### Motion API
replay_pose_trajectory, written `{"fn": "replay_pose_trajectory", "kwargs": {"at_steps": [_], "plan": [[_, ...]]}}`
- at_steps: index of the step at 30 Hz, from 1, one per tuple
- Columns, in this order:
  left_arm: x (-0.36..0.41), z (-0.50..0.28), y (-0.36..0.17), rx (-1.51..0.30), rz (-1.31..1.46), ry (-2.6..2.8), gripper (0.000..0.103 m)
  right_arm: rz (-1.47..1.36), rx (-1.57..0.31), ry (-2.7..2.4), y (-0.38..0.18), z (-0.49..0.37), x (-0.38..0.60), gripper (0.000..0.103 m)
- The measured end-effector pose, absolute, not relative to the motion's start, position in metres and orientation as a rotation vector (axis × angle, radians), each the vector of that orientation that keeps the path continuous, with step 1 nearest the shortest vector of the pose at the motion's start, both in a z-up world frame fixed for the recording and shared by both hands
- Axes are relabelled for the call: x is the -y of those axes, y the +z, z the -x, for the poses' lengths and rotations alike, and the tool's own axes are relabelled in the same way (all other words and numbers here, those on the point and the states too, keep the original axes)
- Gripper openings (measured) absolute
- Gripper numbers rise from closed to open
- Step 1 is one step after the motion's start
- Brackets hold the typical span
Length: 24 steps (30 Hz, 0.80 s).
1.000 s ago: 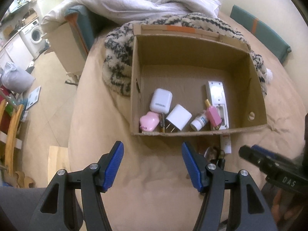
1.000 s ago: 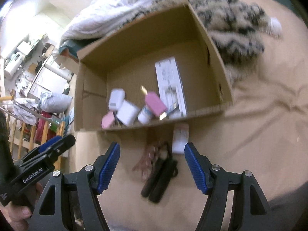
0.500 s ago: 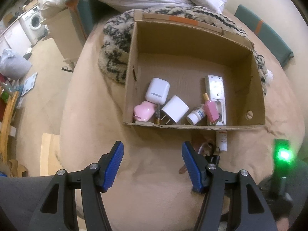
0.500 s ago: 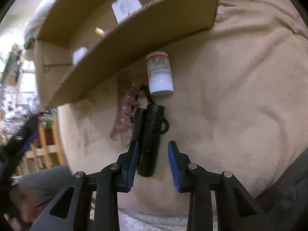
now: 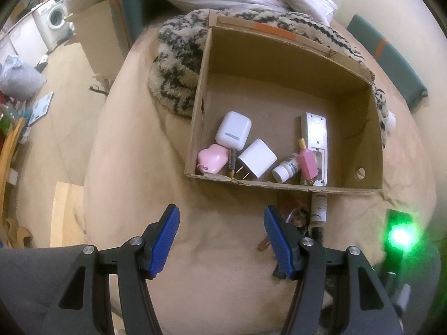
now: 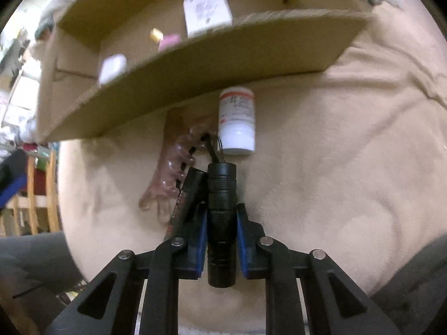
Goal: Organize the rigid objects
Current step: 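Grasp the black flashlight on the bed with the right tool, then grasp the black cable with the left tool while the right tool lifts the flashlight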
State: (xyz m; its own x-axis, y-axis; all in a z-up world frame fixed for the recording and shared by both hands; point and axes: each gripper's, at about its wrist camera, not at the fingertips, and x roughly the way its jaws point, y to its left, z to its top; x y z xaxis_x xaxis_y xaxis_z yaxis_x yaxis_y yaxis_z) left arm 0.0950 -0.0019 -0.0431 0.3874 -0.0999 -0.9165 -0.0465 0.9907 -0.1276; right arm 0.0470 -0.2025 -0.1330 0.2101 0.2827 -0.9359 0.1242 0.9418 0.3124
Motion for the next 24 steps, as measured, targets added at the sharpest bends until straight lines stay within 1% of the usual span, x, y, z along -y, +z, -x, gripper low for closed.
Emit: {"fn": "replay_pose_trajectory", "kwargs": {"at_steps": [2,9,14,19,24], "plan": [[0.001,-0.095,-0.044,-1.180,0.152,-0.037,0.059,-0.319,-1.306,0.130,-0.114,-0.042,0.204,0.020],[0.004,-0.093,-0.048,-1.185,0.129,-0.030,0.059,-0.260,-1.018,0.265,-0.029,-0.025,0.205,0.020],[0.007,-0.093,-0.056,-1.194,0.099,-0.017,0.059,-0.239,-0.885,0.318,0.016,-0.025,0.213,0.020],[0.021,-0.090,-0.067,-1.211,0.043,-0.055,0.059,-0.231,-0.791,0.327,0.022,-0.028,0.229,0.020],[0.054,-0.084,-0.091,-1.283,-0.038,-0.177,0.059,-0.300,-0.827,0.282,0.000,-0.038,0.247,0.020]]}}
